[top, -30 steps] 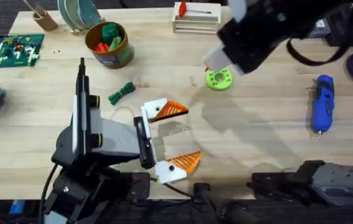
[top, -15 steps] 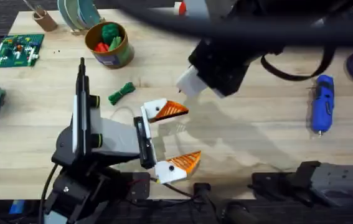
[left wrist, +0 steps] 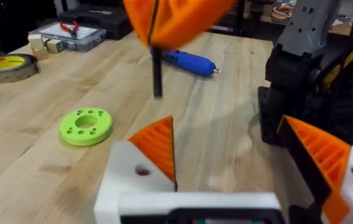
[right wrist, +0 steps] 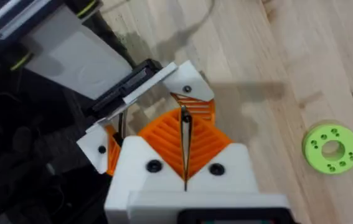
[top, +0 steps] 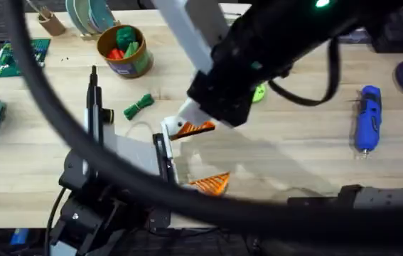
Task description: Pick up the gripper from the table and insert it into the empty holder that is missing its gripper. Then pick up a screw, insert it into the mounting hole, and use the screwdriver to tighten it. Finally, clean up the table by picking up the vegetable and placing it into the bucket.
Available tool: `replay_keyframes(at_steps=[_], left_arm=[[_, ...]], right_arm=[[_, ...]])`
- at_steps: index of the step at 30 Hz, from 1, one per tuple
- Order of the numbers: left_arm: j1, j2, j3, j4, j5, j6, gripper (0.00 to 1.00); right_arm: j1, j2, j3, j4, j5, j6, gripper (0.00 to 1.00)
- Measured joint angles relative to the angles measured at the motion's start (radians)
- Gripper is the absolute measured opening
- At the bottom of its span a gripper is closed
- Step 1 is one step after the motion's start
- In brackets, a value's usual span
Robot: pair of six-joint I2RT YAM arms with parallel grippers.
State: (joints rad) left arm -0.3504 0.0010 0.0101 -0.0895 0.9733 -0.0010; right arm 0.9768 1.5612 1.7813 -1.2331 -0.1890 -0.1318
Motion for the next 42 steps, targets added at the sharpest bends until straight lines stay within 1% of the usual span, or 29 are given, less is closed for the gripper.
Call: replay_keyframes(at_steps=[5, 26, 32, 37, 42], left_arm=[[0.0, 0.0, 0.0, 0.0, 0.0, 0.0, 0.993], [0.0, 0.0, 0.0, 0.0, 0.0, 0.0, 0.993], [0.0, 0.0, 0.0, 0.0, 0.0, 0.0, 0.993], [0.0, 0.0, 0.0, 0.0, 0.0, 0.0, 0.993], [0.0, 0.0, 0.0, 0.0, 0.0, 0.0, 0.992]], right_arm=[[0.012, 0.022, 0.0, 0.0, 0.0, -0.001, 0.006], [0.013, 0.024, 0.0, 0.005, 0.0, -0.003, 0.006], [0.029, 0.059, 0.002, 0.005, 0.001, -0.003, 0.006], [0.061, 0.087, 0.002, 0.004, 0.045, -0.004, 0.006], [0.075, 0.088, 0.002, 0.006, 0.069, -0.004, 0.006]])
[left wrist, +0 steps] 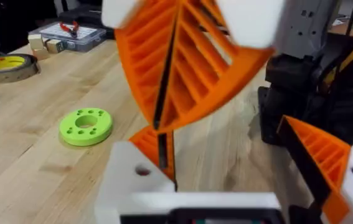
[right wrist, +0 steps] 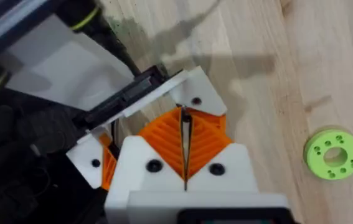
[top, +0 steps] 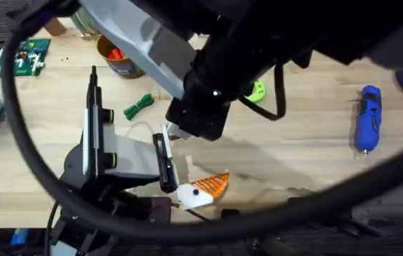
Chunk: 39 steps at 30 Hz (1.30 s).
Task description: Pick up the gripper from the table and insert it into the empty holder that is missing its gripper. Then pick up a screw, insert it into the mounting hole, and use the screwdriver to tighten it. Finally, clean up the table by picking up the vegetable and placing it into the bucket.
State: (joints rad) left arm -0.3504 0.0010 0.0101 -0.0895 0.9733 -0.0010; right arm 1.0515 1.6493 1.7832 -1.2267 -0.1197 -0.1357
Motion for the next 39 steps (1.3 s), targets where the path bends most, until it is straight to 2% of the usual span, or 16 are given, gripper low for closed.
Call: replay_keyframes(at_steps=[30, 39], left_arm=[[0.0, 0.0, 0.0, 0.0, 0.0, 0.0, 0.993], [0.0, 0.001, 0.0, -0.001, 0.003, -0.01, 0.993]], right_arm=[[0.0, 0.001, 0.0, 0.016, 0.037, 0.0, 0.006], [0.0, 0.04, 0.0, 0.012, 0.038, 0.0, 0.006]])
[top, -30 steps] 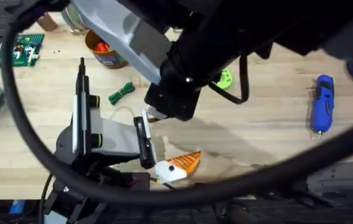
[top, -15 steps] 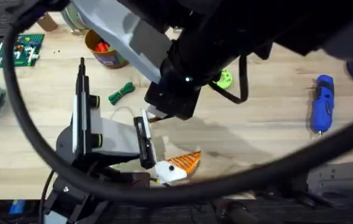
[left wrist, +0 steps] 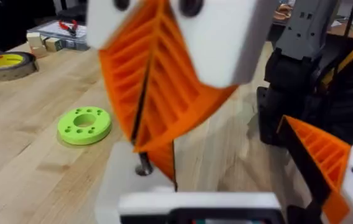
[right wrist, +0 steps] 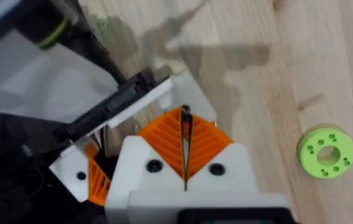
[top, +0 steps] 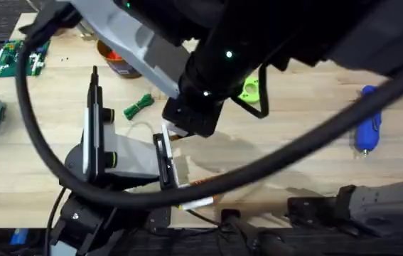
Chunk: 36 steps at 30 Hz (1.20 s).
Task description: Pick up the gripper from the table and insert it into the empty holder that is missing its gripper. Then pick up a screw, insert it into the mounting hole, and use the screwdriver to tighten it. Finally, clean up the table by picking up the vegetable and placing it into the bucket.
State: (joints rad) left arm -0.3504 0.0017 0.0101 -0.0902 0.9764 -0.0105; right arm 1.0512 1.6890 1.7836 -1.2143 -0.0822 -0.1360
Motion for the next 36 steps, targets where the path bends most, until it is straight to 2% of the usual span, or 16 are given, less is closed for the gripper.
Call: replay_keyframes(at_steps=[36], left_arm=[[0.0, 0.0, 0.0, 0.0, 0.0, -0.005, 0.993]], right_arm=[[0.0, 0.002, 0.002, 0.0, 0.004, 0.0, 0.006]])
